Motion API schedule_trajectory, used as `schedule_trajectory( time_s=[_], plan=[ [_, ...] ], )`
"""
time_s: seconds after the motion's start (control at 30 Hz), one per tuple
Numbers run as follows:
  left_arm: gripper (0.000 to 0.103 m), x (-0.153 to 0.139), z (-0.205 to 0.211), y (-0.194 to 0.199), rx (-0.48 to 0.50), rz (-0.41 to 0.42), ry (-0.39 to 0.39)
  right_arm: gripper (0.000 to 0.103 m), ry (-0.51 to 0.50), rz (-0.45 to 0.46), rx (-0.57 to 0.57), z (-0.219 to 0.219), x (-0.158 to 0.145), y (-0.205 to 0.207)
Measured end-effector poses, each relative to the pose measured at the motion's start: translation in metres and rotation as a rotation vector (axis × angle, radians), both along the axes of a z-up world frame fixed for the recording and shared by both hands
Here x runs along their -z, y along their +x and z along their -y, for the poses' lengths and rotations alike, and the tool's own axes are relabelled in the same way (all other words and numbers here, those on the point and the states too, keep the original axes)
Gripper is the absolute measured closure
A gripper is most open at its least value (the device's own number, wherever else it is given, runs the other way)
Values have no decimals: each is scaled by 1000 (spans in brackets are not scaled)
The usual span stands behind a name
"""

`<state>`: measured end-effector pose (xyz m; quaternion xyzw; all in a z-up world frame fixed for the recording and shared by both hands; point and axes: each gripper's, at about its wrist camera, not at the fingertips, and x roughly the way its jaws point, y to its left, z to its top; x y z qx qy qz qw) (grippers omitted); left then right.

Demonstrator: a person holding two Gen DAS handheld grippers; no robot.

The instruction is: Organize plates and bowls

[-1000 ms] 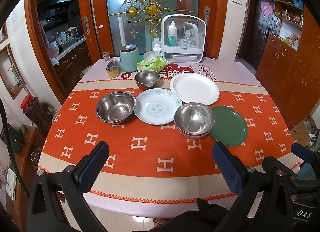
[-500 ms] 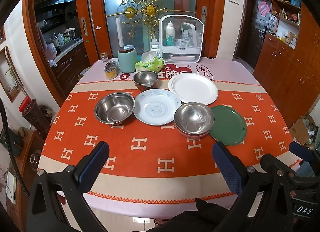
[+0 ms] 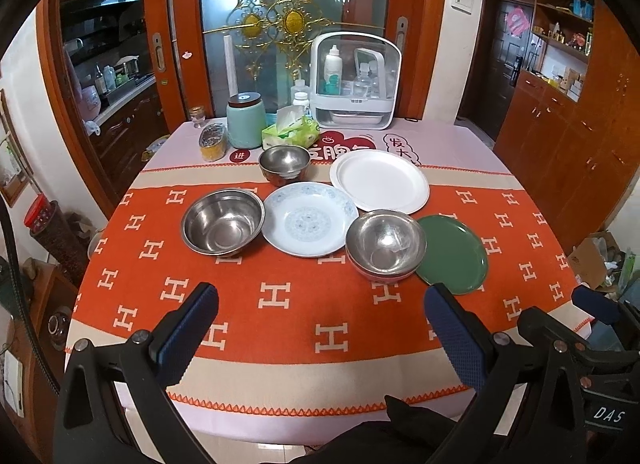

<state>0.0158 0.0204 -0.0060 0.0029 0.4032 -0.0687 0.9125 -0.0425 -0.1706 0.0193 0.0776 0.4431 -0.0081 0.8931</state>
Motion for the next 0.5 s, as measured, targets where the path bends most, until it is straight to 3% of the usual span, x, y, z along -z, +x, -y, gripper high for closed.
schedule_trajectory(
  time_s=[0.5],
  plan=[
    [1,15,-11,5,42,-81,-5,2,42,-63,71,-2,6,-6]
  ],
)
